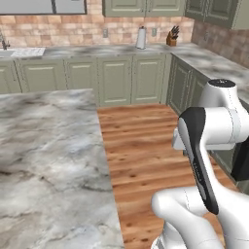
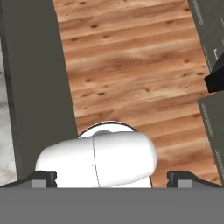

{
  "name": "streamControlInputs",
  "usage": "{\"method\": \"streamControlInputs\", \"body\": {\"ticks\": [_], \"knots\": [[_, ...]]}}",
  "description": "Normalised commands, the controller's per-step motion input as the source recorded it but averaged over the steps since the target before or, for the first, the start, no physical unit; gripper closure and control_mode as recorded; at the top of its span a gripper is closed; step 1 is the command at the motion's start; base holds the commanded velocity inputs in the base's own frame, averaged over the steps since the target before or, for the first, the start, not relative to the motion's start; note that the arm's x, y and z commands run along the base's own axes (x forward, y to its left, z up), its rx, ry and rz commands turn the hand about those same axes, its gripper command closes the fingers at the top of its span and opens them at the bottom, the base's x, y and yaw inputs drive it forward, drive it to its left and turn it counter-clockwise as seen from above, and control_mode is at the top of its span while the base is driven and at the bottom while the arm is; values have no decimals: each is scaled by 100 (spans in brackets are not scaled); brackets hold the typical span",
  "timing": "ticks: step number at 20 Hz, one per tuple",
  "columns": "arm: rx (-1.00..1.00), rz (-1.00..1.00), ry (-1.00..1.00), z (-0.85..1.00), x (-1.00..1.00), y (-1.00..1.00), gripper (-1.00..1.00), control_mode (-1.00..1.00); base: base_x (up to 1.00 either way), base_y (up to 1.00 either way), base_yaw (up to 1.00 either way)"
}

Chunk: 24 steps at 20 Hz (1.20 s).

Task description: Place the sponge inside the microwave to prepare for sanitizing.

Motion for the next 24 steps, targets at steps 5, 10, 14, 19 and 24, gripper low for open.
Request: {"method": "streamControlInputs", "body": {"ticks": [5, 10, 14, 19, 24], "knots": [[0, 0, 0, 0, 0, 0, -100, 100, 100, 55, 0], [0, 0, 0, 0, 0, 0, -100, 100, 100, 35, 1], [0, 0, 0, 0, 0, 0, -100, 100, 100, -24, 3], [0, 0, 0, 0, 0, 0, -100, 100, 100, -22, 0], [0, 0, 0, 0, 0, 0, -100, 100, 100, 96, -14]]}}
